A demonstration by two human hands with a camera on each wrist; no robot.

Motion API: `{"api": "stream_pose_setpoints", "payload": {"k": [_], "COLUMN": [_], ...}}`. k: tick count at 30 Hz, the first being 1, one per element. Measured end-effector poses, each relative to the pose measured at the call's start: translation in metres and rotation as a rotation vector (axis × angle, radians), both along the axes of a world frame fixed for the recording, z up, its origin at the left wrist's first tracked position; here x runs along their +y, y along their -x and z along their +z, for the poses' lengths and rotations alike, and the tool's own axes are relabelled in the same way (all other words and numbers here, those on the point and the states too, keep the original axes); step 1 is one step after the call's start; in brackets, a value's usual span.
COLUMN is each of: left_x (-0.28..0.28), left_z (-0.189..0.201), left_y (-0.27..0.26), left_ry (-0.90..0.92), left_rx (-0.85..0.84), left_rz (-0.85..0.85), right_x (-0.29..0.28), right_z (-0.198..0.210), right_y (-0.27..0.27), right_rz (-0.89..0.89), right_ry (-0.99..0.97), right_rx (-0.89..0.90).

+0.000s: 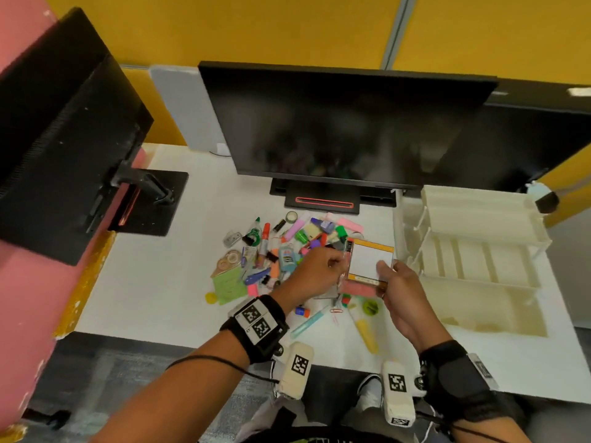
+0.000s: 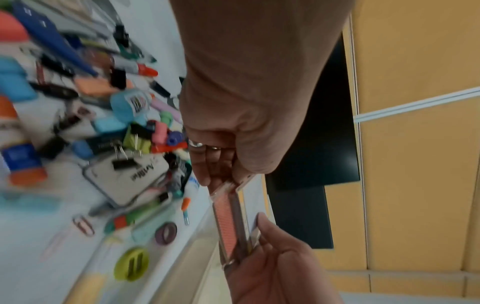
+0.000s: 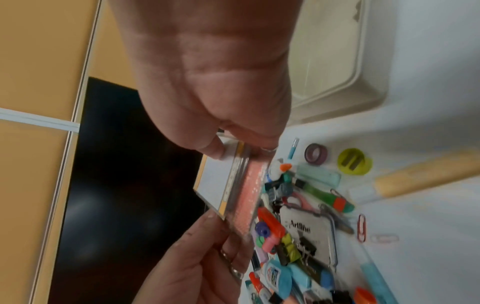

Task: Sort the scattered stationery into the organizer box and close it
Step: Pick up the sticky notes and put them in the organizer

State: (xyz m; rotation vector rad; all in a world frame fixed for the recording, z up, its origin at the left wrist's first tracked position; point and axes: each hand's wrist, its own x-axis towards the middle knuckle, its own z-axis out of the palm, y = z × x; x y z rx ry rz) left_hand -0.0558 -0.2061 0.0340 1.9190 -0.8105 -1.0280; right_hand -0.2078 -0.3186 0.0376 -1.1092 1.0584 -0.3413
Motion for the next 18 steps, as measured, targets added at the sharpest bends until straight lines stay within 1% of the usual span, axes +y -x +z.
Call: {"api": "stream_pose_setpoints", "payload": {"k": [2,4,7,9,12,14,15,18], "left_x": [-0.018,-0.038,-0.07,-0.088,-0.112,-0.128,-0.136,-0.16], "left_z": [-0.006,-0.005,0.0,0.0,-0.011,-0.018,-0.02,-0.029], "left_y": [0.025,0.055,0.098,0.126,0.163,0.184,0.193,0.212], "left_ry": [0.002,0.009,-0.003,-0.015,-0.031,-0.065,-0.085,-0.174], "left_rx": [0.059,0.147,0.295,0.356,0.334,0.333,0.362,0.403], "left_rz": [-0.011,-0.003,0.026,0.058,0.021,-0.02,-0.029,-0.02], "right_x": [-0.013,-0.027,-0.047,-0.06,-0.081,-0.097,-0.106,-0.145], "right_z": [-0.001,-0.004,-0.005,-0.006,-0.01,-0.012,-0.015,-0.031], "right_y": [0.021,0.045,0.083,0.107,0.142,0.165,0.179,0.229], "right_rz": [-0.06,-0.1,-0.072,-0.077,-0.083,-0.08,-0.1,-0.241], "right_ry": [0.02,0.051,0.112,0.128,0.164,0.212,0.284,0.612], "right_rx": [-0.007,0.011,0.008,0.004,0.064,0.13,0.189,0.504]}}
